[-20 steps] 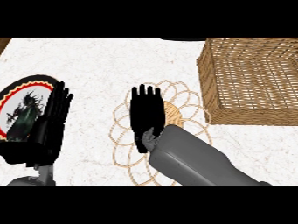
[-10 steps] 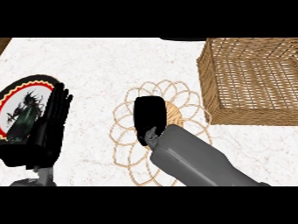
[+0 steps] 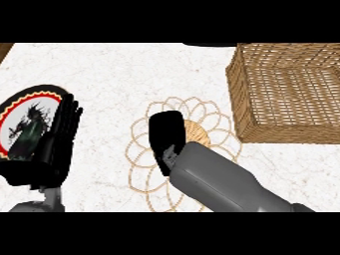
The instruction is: Pick the squash from the placemat and place it in the basket
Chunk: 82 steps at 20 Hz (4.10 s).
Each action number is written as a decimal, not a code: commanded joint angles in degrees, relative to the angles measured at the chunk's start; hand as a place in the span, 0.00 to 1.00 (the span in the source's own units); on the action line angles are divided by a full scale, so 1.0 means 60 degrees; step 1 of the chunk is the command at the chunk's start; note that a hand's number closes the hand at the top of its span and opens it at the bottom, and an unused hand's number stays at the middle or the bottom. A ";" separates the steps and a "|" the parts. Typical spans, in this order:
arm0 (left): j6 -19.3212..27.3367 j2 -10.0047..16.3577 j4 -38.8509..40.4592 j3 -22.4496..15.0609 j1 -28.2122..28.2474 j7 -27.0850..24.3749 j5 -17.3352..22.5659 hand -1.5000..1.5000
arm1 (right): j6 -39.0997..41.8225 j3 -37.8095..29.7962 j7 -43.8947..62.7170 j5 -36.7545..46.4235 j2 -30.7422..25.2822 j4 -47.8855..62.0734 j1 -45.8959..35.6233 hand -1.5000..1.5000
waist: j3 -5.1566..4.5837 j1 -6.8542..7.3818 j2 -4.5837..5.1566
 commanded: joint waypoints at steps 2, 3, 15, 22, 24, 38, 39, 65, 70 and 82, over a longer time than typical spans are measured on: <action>-0.0038 -0.0106 -0.0428 -0.0112 0.0552 -0.0191 -0.0226 0.50 | -0.0895 0.0237 -0.0750 0.1022 -0.0287 -0.0246 0.1488 1.00 | 0.0003 -0.0091 -0.0015; -0.0313 0.0136 -0.0134 0.0313 0.0182 -0.0089 0.0162 0.50 | -0.1364 0.0264 -0.1455 0.0929 -0.0948 -0.0412 0.2008 1.00 | 0.0004 -0.0136 -0.0007; -0.0032 -0.0324 -0.0068 0.0101 0.0169 -0.0032 -0.0191 0.50 | -0.5211 -0.0031 -0.3255 0.2550 -0.1270 -0.0754 0.4148 1.00 | 0.0003 -0.0136 -0.0013; -0.0015 -0.0196 -0.0577 0.0226 0.0153 0.0445 -0.0190 0.50 | -0.5556 -0.0532 -0.2821 0.2068 -0.1502 -0.5312 0.5431 1.00 | 0.0005 -0.0275 -0.0075; -0.0004 -0.0354 -0.0345 0.0122 0.0174 0.0317 -0.0218 0.50 | -0.5529 -0.0557 -0.2579 0.2306 -0.1779 -0.6786 0.5531 1.00 | 0.0001 -0.0363 -0.0099; -0.0210 -0.0301 -0.0617 0.0268 0.0362 0.0402 -0.0346 0.50 | -0.1776 -0.2690 0.0904 0.1984 -0.2676 -1.3024 0.6209 1.00 | -0.0001 -0.0183 -0.0026; -0.0248 -0.0485 -0.0455 0.0099 0.0456 0.0140 -0.0405 0.50 | -0.1719 -0.3265 0.0787 0.1807 -0.2568 -1.2532 0.5882 1.00 | -0.0002 -0.0149 -0.0012; -0.0499 -0.0923 -0.0168 0.0470 0.0324 -0.0061 -0.0827 0.50 | -0.0809 -0.9216 -0.5046 0.0036 -0.4320 -0.7857 0.6159 1.00 | 0.0001 -0.0109 0.0000; -0.0610 -0.0889 0.0037 0.0632 0.0140 -0.0012 -0.0868 0.50 | -0.1564 -0.8997 -0.6474 0.0887 -0.4113 -0.6200 0.6126 1.00 | 0.0002 -0.0102 0.0005; -0.0841 -0.0952 0.0150 0.0872 -0.0030 0.0071 -0.0906 0.50 | -0.1834 -1.0399 -0.8323 0.0219 -0.4108 -0.3926 0.5908 1.00 | 0.0002 -0.0127 -0.0002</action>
